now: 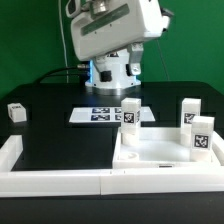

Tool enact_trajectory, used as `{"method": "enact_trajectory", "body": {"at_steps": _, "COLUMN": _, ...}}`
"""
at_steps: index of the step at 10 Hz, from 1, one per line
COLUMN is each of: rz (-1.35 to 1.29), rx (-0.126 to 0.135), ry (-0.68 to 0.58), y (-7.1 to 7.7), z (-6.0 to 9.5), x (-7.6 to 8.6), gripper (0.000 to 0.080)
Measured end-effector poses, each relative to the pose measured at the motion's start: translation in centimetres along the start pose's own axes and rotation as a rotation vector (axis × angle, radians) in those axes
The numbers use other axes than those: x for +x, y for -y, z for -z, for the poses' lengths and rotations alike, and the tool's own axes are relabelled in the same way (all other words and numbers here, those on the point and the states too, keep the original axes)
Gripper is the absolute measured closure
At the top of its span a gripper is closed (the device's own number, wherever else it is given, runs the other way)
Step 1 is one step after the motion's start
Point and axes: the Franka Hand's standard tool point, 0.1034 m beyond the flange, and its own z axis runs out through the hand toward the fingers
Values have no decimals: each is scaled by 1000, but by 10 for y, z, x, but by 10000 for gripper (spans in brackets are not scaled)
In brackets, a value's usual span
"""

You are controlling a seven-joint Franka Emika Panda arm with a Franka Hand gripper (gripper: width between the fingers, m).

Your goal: Assemble square table

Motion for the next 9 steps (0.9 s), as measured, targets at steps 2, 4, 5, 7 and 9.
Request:
{"method": "enact_trajectory", "body": {"at_steps": 2, "rz": 156, "rx": -11, "ry": -18, "y": -14, "z": 1, "x": 0, "gripper": 151}}
{"method": "enact_trajectory", "body": {"at_steps": 4, "rz": 299, "rx": -18, "ry": -19, "y": -16, "z": 1, "x": 2, "gripper": 151}}
{"method": "enact_trajectory", "body": {"at_steps": 5, "rz": 352, "rx": -20, "ry": -19, "y": -16, "z": 1, "x": 2, "gripper": 151}}
{"method": "enact_trajectory", "body": {"at_steps": 7, "rz": 556, "rx": -34, "ry": 9, "y": -38, "z": -2, "x": -2, "gripper": 151}}
{"method": "enact_trajectory", "body": {"at_steps": 9, "rz": 732, "rx": -44, "ry": 68, "y": -88, "z": -6, "x": -4, "gripper": 151}}
